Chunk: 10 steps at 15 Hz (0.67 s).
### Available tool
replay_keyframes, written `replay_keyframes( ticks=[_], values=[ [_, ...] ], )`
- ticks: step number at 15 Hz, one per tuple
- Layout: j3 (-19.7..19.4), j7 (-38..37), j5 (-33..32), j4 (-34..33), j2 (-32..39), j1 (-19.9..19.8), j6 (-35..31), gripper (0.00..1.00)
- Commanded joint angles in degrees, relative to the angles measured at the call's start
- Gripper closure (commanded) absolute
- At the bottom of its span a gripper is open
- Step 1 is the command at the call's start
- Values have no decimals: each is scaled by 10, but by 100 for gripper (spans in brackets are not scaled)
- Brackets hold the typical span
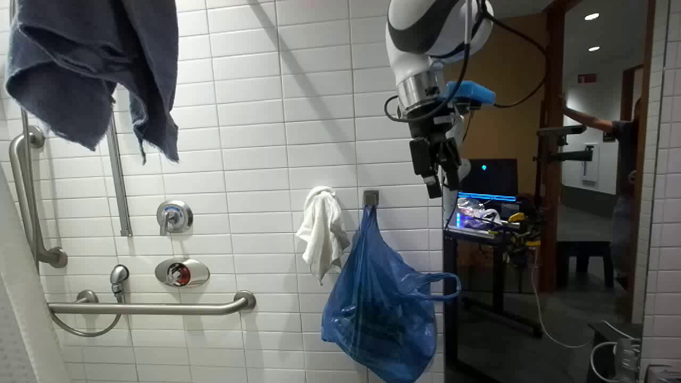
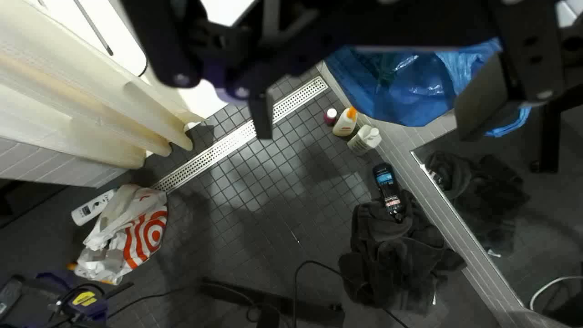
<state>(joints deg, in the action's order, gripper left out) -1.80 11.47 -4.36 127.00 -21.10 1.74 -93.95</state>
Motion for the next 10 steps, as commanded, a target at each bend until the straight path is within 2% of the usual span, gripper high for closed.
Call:
replay_keyframes(
  ticks=[1,6,10],
  values=[
    [1,0,0,-1,0,-1,1,0],
    [3,-13,5,-3,3,-1,-7,0],
    [6,-71,36,15,-6,-4,-106,0]
  ],
)
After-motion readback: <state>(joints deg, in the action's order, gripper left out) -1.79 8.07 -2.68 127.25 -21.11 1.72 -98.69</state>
